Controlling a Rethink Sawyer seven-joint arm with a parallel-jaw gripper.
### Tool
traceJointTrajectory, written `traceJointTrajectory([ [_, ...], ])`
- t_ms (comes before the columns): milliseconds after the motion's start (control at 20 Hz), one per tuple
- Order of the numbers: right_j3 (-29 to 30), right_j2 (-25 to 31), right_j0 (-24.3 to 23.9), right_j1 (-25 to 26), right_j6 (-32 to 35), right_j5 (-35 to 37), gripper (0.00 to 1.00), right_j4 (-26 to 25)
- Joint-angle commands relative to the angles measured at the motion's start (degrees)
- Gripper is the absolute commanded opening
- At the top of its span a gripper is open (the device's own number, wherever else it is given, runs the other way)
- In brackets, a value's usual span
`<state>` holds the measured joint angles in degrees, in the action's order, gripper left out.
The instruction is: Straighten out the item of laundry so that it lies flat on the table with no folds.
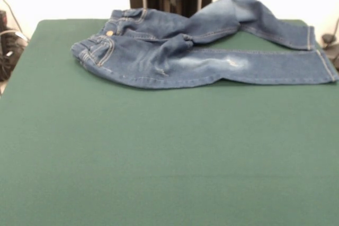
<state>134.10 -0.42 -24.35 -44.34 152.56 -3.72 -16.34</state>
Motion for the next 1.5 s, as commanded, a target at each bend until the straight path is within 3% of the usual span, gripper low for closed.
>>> traceJointTrajectory([
  [50, -9.4, 3.5, 0.3, 3.1, -1.9, 5.0, 0.00, -1.1],
  [400, -17.0, 1.3, 4.1, 11.0, -4.4, 7.0, 0.00, -3.7],
  [550, -20.9, -2.0, 8.3, 17.0, -1.0, 0.9, 0.00, -2.7],
  [700, -24.0, -2.6, 9.3, 21.6, -0.2, -2.4, 0.00, -2.7],
  [1050, -27.5, 4.3, -0.2, 26.8, -5.5, -2.2, 0.00, -13.4],
  [1250, -22.8, 3.1, -0.8, 23.6, -1.6, -4.7, 0.00, -16.0],
  [1500, -7.6, 3.1, 0.1, 8.3, 3.3, -2.6, 0.00, -15.0],
])
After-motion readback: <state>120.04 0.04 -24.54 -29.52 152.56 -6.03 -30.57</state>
